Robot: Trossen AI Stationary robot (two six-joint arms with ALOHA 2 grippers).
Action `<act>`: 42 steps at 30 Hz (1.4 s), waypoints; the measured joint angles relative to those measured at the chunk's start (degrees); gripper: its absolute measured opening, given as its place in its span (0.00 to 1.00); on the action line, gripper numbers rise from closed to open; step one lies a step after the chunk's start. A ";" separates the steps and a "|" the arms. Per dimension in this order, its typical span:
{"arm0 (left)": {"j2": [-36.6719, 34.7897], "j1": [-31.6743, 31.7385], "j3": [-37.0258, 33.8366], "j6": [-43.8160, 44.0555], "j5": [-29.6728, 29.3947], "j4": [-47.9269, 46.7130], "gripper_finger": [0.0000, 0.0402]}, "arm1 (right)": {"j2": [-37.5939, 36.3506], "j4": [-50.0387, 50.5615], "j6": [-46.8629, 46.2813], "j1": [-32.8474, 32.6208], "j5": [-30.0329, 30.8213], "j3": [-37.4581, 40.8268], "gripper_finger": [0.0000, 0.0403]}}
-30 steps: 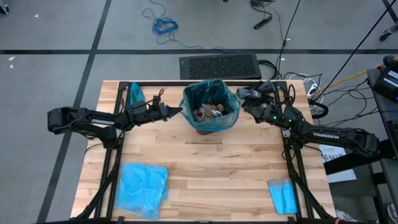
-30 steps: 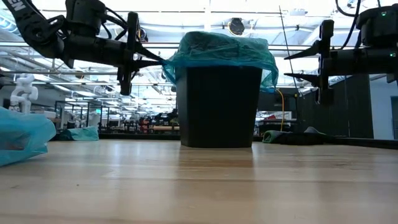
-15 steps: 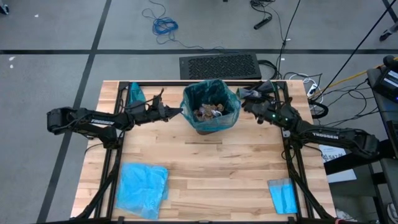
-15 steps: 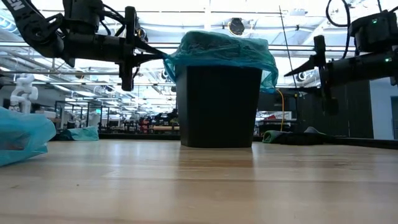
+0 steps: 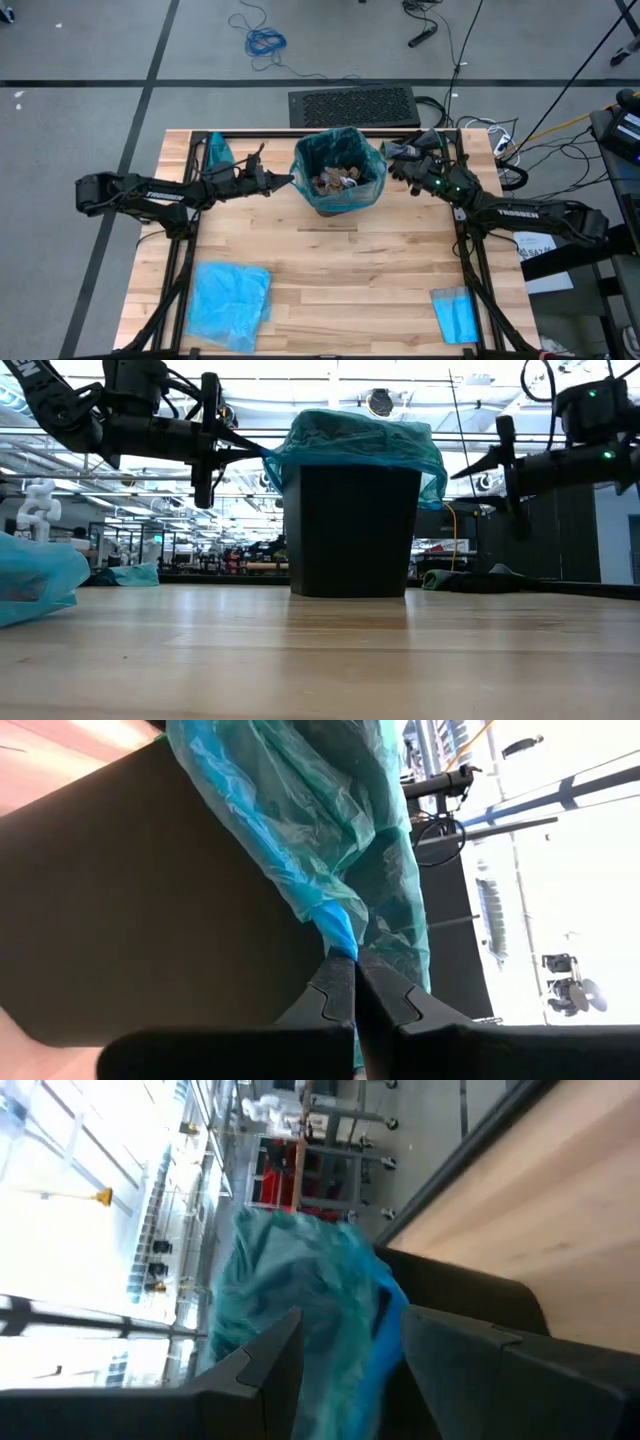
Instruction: Place trash/remove bag and relplace
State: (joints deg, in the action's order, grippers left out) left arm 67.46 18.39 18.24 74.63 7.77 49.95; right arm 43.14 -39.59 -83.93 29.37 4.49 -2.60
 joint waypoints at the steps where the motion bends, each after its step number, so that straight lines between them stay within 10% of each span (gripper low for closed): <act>1: 0.00 0.00 0.00 0.00 0.00 0.02 0.00 | 0.56 0.00 0.64 -0.24 0.39 -1.02 0.40; 21: 0.00 0.00 0.00 -0.07 0.56 0.10 0.00 | 11.43 -0.87 2.24 -0.41 -1.66 -3.83 0.39; 31: 0.00 0.00 0.00 -0.07 0.61 0.13 0.00 | 15.28 -6.54 3.59 -0.38 -1.62 -3.81 0.03; 42: 0.00 0.00 2.28 0.04 1.03 8.94 0.00 | 14.20 -20.98 5.55 0.30 -3.33 -3.77 0.00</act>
State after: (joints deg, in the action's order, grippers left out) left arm 67.46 18.39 20.52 74.67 8.80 58.89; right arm 57.34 -60.57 -78.38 29.67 1.16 -6.38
